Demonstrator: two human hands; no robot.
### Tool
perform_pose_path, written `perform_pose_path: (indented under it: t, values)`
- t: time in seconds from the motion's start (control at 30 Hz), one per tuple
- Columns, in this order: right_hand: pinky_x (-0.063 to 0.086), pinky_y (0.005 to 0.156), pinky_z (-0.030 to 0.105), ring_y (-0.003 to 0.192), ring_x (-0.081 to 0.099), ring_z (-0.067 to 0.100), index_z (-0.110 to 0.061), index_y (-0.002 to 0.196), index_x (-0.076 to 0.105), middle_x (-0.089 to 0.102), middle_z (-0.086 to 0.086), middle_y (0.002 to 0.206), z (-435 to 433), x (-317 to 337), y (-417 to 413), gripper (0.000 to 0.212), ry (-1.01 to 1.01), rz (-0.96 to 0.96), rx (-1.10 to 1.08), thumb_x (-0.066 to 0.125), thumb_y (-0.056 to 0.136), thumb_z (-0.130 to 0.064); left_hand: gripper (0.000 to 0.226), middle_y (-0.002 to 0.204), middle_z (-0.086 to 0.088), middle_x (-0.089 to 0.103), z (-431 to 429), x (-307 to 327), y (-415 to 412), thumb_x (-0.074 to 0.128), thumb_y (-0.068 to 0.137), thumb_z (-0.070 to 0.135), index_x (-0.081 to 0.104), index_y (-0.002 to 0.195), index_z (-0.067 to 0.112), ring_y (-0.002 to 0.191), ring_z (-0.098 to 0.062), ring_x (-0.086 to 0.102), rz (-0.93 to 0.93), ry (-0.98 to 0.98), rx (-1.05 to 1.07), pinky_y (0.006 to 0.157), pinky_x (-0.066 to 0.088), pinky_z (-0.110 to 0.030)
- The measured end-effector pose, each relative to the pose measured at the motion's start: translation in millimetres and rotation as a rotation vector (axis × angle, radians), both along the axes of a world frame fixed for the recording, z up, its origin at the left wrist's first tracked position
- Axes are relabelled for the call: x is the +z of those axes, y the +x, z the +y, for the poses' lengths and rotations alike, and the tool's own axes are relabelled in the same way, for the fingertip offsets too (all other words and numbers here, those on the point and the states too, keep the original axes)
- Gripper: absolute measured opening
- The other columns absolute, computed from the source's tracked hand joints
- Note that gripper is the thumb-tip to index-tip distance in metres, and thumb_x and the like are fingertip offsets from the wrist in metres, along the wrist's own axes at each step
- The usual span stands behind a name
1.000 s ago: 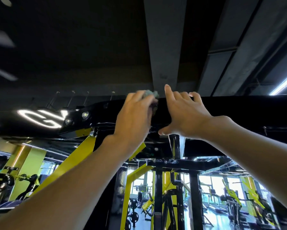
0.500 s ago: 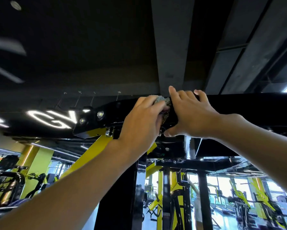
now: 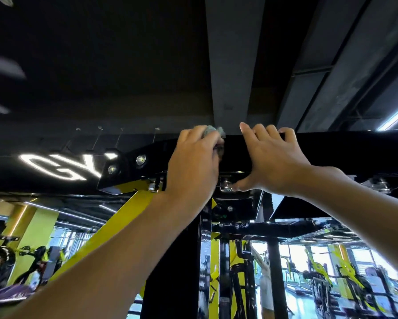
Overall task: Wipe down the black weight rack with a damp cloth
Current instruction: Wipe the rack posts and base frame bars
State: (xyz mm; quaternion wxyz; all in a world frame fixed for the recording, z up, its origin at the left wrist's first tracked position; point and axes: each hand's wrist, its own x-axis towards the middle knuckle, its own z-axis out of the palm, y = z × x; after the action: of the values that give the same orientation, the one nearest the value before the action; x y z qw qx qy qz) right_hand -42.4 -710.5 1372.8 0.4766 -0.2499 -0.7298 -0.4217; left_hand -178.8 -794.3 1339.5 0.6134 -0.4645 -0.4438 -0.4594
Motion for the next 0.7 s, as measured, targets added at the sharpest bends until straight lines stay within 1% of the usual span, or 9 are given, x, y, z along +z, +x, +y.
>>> perform_pose_path:
  t: [0.07,0.13,0.17,0.27,0.4,0.5,0.57,0.67,0.7]
  values:
    - [0.02,0.116,0.048,0.134,0.033,0.026,-0.011,0.156,0.001,0.034,0.004,0.146,-0.9,-0.4,-0.6,0.133,-0.004,0.002,0.001,0.064,0.063,-0.083,0.022,0.125,0.001,0.061,5.3,-7.8,5.3,0.059,0.093,0.011,0.069,0.112,0.017,0.121,-0.017,0.048,0.092,-0.057,0.012,0.097,0.034,-0.02]
    - [0.02,0.116,0.048,0.135,0.033,0.026,-0.011,0.156,0.002,0.035,0.005,0.147,-2.0,-0.4,-0.7,0.133,-0.004,0.004,0.008,0.064,0.063,-0.082,0.022,0.122,0.002,0.062,1.7,-5.0,-4.1,0.061,0.092,0.01,0.069,0.111,0.017,0.118,-0.017,0.05,0.147,-0.079,0.036,0.095,0.042,-0.024]
    - [0.021,0.116,0.048,0.135,0.033,0.026,-0.011,0.155,0.002,0.035,0.005,0.147,-2.5,-0.4,-0.3,0.132,0.0,0.004,0.009,0.065,0.063,-0.082,0.022,0.121,0.002,0.062,-0.7,-2.1,-9.2,0.061,0.093,0.009,0.069,0.111,0.017,0.117,-0.017,0.051,0.121,-0.056,0.041,0.093,0.044,-0.024]
    - [0.021,0.116,0.049,0.135,0.033,0.027,-0.012,0.155,0.003,0.035,0.006,0.147,-2.7,-1.8,0.4,0.131,0.006,0.004,0.012,0.064,0.063,-0.082,0.021,0.12,0.002,0.061,-2.0,-10.3,-1.7,0.06,0.093,0.008,0.069,0.11,0.017,0.117,-0.017,0.049,-0.014,0.019,0.01,0.092,0.035,-0.017]
    - [0.02,0.117,0.048,0.136,0.032,0.027,-0.012,0.155,0.003,0.033,0.006,0.149,-0.3,-1.3,0.3,0.13,0.017,0.006,0.025,0.063,0.064,-0.083,0.023,0.122,0.001,0.062,-2.4,-24.7,-4.1,0.062,0.091,0.008,0.07,0.111,0.017,0.118,-0.017,0.051,0.133,-0.1,0.063,0.096,0.035,-0.018]
    - [0.019,0.118,0.048,0.138,0.031,0.027,-0.013,0.155,0.002,0.032,0.005,0.15,0.3,-1.4,1.3,0.13,0.011,0.001,0.038,0.065,0.065,-0.081,0.025,0.123,0.004,0.06,-16.0,-8.6,-22.7,0.061,0.092,0.005,0.07,0.112,0.019,0.115,-0.018,0.051,-0.022,-0.041,0.061,0.09,0.028,-0.011]
    - [0.017,0.118,0.047,0.139,0.03,0.027,-0.013,0.155,0.001,0.031,0.005,0.151,0.4,-3.0,2.5,0.13,0.004,0.001,0.039,0.064,0.065,-0.081,0.025,0.122,0.005,0.06,-17.7,-11.1,-20.5,0.061,0.094,0.006,0.07,0.113,0.02,0.114,-0.017,0.051,-0.092,-0.01,0.06,0.087,0.027,-0.011]
    - [0.015,0.119,0.047,0.14,0.028,0.026,-0.014,0.156,0.001,0.03,0.005,0.152,-2.0,-5.0,4.2,0.128,-0.008,-0.01,0.023,0.061,0.066,-0.083,0.027,0.12,0.004,0.061,-21.1,-25.6,-26.6,0.063,0.092,0.004,0.071,0.113,0.019,0.113,-0.016,0.051,0.023,-0.097,0.069,0.091,0.035,-0.018]
    - [0.012,0.12,0.048,0.141,0.027,0.026,-0.015,0.156,0.001,0.029,0.005,0.153,-4.6,-5.3,5.4,0.127,-0.031,-0.021,0.02,0.061,0.067,-0.082,0.027,0.121,0.005,0.061,-25.4,-24.2,-32.9,0.063,0.091,0.004,0.071,0.112,0.019,0.113,-0.015,0.051,0.036,-0.111,0.06,0.091,0.034,-0.017]
